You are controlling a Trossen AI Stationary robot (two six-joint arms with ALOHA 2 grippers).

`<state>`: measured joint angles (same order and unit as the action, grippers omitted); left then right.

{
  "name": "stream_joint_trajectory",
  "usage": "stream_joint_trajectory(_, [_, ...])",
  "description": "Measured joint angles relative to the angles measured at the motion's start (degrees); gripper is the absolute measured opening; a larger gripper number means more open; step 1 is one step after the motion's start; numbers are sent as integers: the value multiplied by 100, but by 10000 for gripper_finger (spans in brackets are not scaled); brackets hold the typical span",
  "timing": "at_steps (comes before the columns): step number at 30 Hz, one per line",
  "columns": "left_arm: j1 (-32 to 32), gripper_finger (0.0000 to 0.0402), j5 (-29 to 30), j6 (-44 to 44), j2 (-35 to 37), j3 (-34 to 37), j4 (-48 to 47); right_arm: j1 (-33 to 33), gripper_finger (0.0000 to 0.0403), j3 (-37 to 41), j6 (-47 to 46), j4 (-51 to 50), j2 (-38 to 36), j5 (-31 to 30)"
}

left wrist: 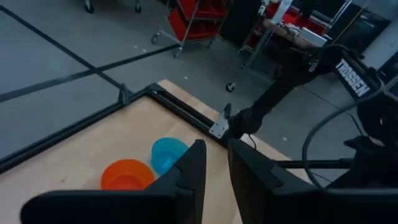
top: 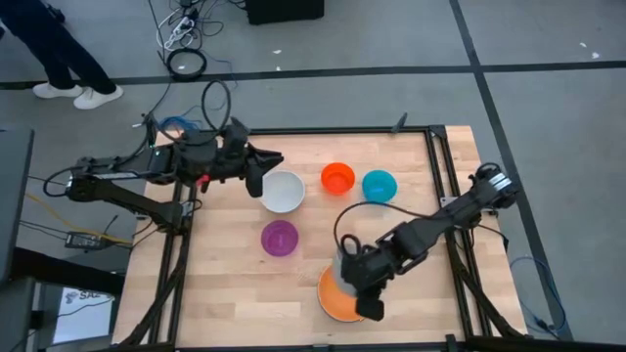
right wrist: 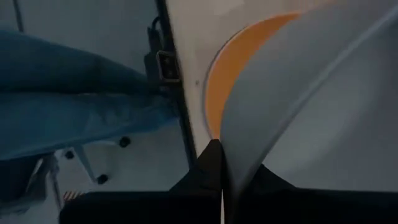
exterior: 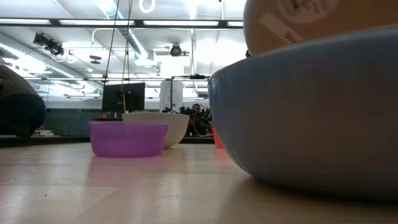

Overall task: Nest bowls inside each other
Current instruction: Stack the gray bowl on top of the light orange bowl, then stack the white bowl on top of the gray bowl

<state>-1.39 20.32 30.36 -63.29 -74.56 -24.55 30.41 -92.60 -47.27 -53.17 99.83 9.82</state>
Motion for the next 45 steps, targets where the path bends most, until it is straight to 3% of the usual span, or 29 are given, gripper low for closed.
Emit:
stream_joint_trajectory(12, [-4, 76, -142, -10, 3, -2, -241, 6, 113, -7, -342, 85, 89, 139])
stream_joint_trajectory(18, [0, 76, -86, -12, 3, -2, -311, -4, 138, -7, -698, 171, 27, -6])
stream_joint_trajectory(21, [55, 76, -67, -25, 5, -2, -649, 12, 136, -7, -992, -94, -121, -467])
stream_joint_trajectory(24, [169, 76, 23, -206, 1, -2, -1495, 68, 133, -7, -1471, -823, -319, -1366])
stream_joint_trajectory(28, [466, 76, 125, -568, -133, 4, -3121, 65, 127, -7, -2988, -2365, -687, -2518])
stream_joint_trajectory(30, [626, 76, -94, -1001, -245, 170, -3498, 92, 123, -7, -3702, -2886, -878, -3061])
stream_joint_trajectory(32, [802, 76, -702, -1509, -344, 430, -3445, 111, 120, -7, -4312, -3227, -1073, -3621])
stream_joint_trajectory(36, [957, 76, -2934, -3307, -724, 810, -3213, 76, 117, -7, -4549, -3292, -1460, -4367])
stream_joint_trajectory(38, [948, 76, -3559, -4185, -890, 831, -3436, 3, 117, -7, -4389, -3286, -1633, -4475])
stream_joint_trajectory(40, [949, 76, -3570, -4816, -985, 828, -3487, -80, 117, -7, -4179, -3285, -1780, -4477])
stream_joint_trajectory(45, [994, 76, -2885, -6005, -1220, 826, -3521, -294, 117, -7, -3694, -3275, -1946, -4477])
